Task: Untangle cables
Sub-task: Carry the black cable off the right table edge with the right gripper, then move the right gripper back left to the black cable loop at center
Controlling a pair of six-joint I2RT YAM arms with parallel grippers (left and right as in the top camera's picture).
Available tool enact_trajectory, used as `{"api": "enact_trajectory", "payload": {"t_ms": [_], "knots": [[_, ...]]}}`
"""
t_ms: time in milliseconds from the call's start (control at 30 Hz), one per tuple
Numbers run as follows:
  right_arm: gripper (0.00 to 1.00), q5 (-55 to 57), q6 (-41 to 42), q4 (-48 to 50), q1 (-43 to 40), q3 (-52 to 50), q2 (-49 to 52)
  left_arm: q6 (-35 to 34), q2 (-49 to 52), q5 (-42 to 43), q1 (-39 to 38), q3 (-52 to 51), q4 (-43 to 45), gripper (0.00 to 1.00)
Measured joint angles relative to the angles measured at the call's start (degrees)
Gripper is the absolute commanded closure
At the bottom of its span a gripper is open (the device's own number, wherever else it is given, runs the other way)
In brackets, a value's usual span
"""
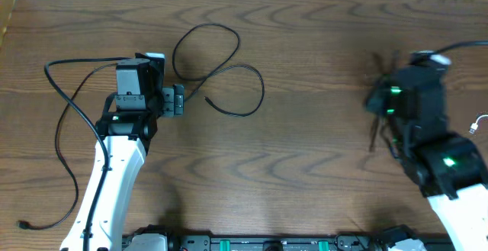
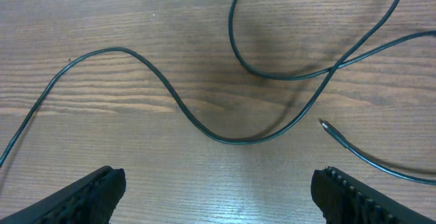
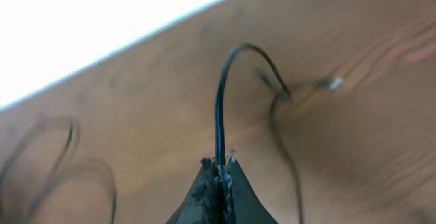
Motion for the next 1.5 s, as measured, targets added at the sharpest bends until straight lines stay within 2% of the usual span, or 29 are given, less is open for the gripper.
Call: {"api": "enact_trajectory", "payload": {"t_ms": [167, 400, 567, 900, 1167, 1433, 1500], "knots": [[0.99, 3.1, -3.2, 5.2, -7.9, 0.0, -1.6, 0.0, 0.0, 0.0, 0.0, 0.0, 0.0, 0.08], [0.99, 4.2, -5.2, 13.4, -16.6, 0.0, 3.3, 0.0, 0.0, 0.0, 0.0, 0.0, 0.0, 0.08], [0.99, 4.3, -6.1, 21.5, -21.6, 0.0, 9.4, 0.0, 0.0, 0.0, 0.0, 0.0, 0.0, 0.08], [0.99, 4.3, -14.5, 37.1, -33.2, 0.0, 26.1, 0.0, 0.0, 0.0, 0.0, 0.0, 0.0, 0.08], [0.99, 2.6, -16.3, 41.5, -47.1, 0.0, 34.5, 0.0, 0.0, 0.0, 0.0, 0.0, 0.0, 0.08], [0.99, -6.4, -16.2, 41.5, -59.3, 0.0, 37.9, 0.0, 0.0, 0.0, 0.0, 0.0, 0.0, 0.08], [0.89, -8.0, -15.7, 41.5, -61.2, 0.0, 38.1, 0.0, 0.0, 0.0, 0.0, 0.0, 0.0, 0.08]]}}
